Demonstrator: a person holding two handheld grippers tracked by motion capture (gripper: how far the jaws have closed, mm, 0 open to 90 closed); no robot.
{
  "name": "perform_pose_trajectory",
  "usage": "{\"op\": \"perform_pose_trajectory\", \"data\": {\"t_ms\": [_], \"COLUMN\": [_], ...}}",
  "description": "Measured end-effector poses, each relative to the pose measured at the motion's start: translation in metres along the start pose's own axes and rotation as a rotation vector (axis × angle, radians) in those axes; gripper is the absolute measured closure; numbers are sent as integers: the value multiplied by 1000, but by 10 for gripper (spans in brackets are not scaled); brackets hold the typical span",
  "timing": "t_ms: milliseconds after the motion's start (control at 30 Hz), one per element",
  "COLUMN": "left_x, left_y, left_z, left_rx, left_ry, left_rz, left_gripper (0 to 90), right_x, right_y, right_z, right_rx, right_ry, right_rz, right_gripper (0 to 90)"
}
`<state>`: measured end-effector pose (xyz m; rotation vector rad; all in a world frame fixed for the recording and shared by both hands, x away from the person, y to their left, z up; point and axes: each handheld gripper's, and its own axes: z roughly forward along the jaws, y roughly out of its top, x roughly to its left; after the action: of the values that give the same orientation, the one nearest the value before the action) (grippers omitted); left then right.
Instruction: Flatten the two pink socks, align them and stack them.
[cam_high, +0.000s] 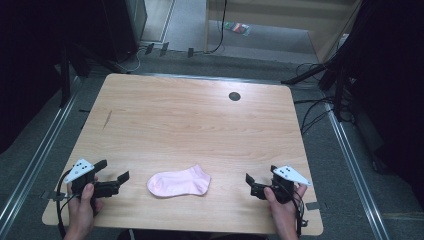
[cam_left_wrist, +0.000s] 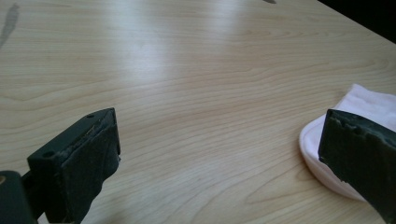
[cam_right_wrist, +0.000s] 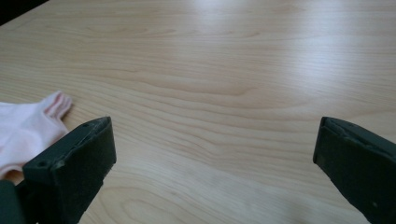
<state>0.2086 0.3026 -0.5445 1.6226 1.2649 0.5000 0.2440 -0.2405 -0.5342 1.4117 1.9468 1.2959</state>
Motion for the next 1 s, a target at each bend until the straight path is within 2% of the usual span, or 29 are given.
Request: {"op": "perform_pose_trajectory", "data": {"t_ms": [267, 400, 467, 567, 700, 800, 933, 1000], "left_x": [17, 28, 35, 44, 53, 61, 66, 68], "left_y": [-3, -3, -4, -5, -7, -7, -9, -10], "left_z": [-12, -19, -24, -30, -35, -40, -43, -46], "left_rx": [1, 6, -8, -12, -8, -2, 36, 35], "left_ry": [54, 86, 101, 124, 155, 181, 229, 234], "left_rz": [7, 6, -12, -11, -8, 4, 62, 74], "left_gripper": [0, 0, 0, 0, 0, 0, 0, 0], "right_x": [-37, -53, -61, -76, -85, -93, -101, -105], "right_y": [-9, -11, -11, -14, -17, -21, -25, -27], "right_z": [-21, -28, -32, -40, -46, -54, -63, -68], "right_rx": [-4, -14, -18, -25, -18, -21, -22, -24], "right_ry": [-59, -89, -111, -139, -163, -170, -173, -177], "right_rz": [40, 65, 70, 95, 102, 119, 119, 129], "right_gripper": [0, 29, 34, 63, 76, 76, 102, 125]}}
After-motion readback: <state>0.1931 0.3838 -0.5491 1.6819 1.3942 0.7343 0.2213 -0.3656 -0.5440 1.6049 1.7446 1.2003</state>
